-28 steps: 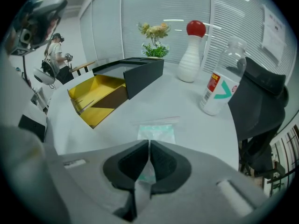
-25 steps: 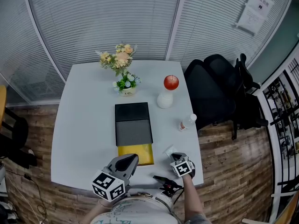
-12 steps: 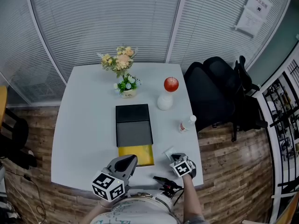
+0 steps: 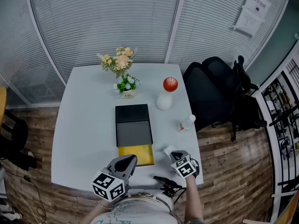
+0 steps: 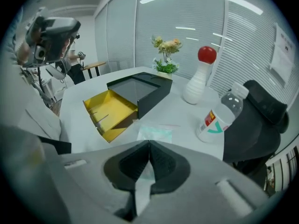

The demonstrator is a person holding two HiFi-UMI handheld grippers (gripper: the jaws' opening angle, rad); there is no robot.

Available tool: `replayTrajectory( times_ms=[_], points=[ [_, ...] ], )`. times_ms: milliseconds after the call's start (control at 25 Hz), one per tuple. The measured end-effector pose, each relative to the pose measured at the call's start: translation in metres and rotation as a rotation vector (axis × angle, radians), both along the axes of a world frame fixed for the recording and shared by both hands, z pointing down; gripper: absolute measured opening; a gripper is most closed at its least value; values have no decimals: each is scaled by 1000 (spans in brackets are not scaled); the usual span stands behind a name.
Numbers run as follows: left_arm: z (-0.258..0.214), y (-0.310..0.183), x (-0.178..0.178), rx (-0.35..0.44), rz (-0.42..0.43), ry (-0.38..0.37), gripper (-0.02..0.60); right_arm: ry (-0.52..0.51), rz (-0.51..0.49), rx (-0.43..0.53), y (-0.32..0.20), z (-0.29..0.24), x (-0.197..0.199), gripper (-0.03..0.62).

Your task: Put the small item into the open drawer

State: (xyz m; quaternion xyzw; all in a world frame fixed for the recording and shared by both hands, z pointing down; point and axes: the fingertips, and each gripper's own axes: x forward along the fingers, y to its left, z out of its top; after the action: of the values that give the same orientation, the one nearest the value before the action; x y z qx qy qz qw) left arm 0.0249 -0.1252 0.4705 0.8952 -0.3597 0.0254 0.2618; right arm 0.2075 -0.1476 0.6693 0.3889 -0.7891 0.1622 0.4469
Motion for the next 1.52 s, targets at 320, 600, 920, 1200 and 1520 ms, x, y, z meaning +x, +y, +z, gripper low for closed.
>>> replayTrajectory(
  times_ms=[320,600,920,1200,1520],
  points=[
    [5,4,2,-27,16,-2,-3,-56,34,84,-8,-64,-7,4],
    [8,3,3,-34,14,2,-3,-56,20,149,-12,-108,-7,5],
    [8,10,8,-38,49,-11,-3,-59,6,177,-11,-135,-14,5],
    [10,14,12,-46,71,-13,-3,-55,1,192,-12,-140,-15,5],
    [7,23,15,-43,30,-3,-3,-51,-48,178,-8,-137,-13,5]
  ],
)
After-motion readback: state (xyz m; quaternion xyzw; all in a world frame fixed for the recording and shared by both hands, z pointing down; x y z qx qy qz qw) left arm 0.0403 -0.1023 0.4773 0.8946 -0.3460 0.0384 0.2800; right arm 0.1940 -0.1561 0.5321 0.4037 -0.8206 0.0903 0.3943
